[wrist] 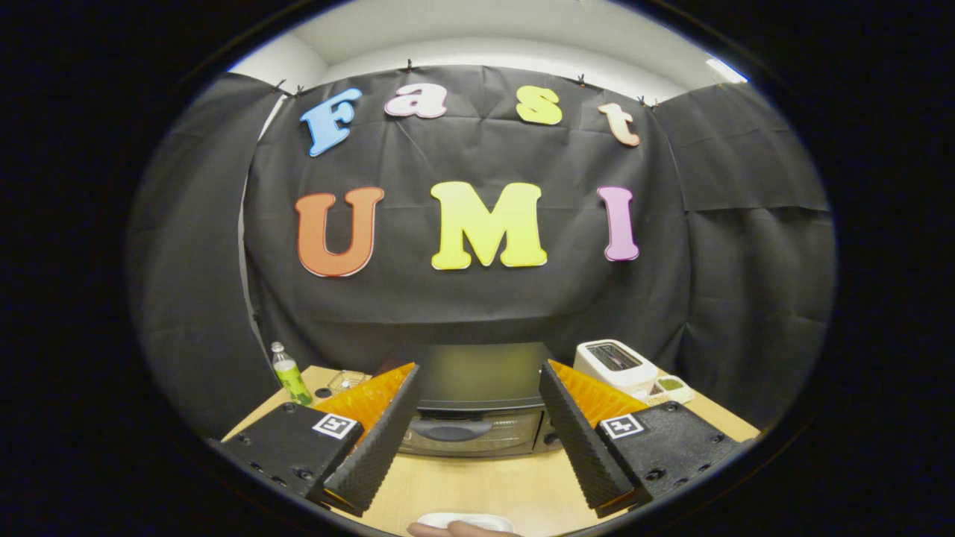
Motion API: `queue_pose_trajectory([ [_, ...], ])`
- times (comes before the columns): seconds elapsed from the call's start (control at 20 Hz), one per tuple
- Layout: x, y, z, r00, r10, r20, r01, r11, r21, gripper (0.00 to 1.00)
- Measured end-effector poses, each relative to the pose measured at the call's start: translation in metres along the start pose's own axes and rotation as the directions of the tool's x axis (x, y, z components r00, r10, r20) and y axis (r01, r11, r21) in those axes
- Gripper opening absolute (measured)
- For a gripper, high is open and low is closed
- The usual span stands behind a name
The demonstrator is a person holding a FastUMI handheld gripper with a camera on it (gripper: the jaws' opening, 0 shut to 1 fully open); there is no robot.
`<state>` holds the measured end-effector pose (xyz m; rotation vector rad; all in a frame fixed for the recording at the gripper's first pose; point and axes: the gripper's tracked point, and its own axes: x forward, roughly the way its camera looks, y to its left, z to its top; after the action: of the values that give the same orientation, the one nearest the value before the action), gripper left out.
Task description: Open the toaster oven, put the food inside, and close the toaster oven door.
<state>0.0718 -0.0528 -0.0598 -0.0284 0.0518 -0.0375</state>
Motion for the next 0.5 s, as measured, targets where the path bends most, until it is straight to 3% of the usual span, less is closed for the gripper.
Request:
queue_pose_trajectory([
  [0.5,0.072,0.026,-0.062,0.993,0.014,-0.117,-0.020,0.998,-0.053,1.00],
])
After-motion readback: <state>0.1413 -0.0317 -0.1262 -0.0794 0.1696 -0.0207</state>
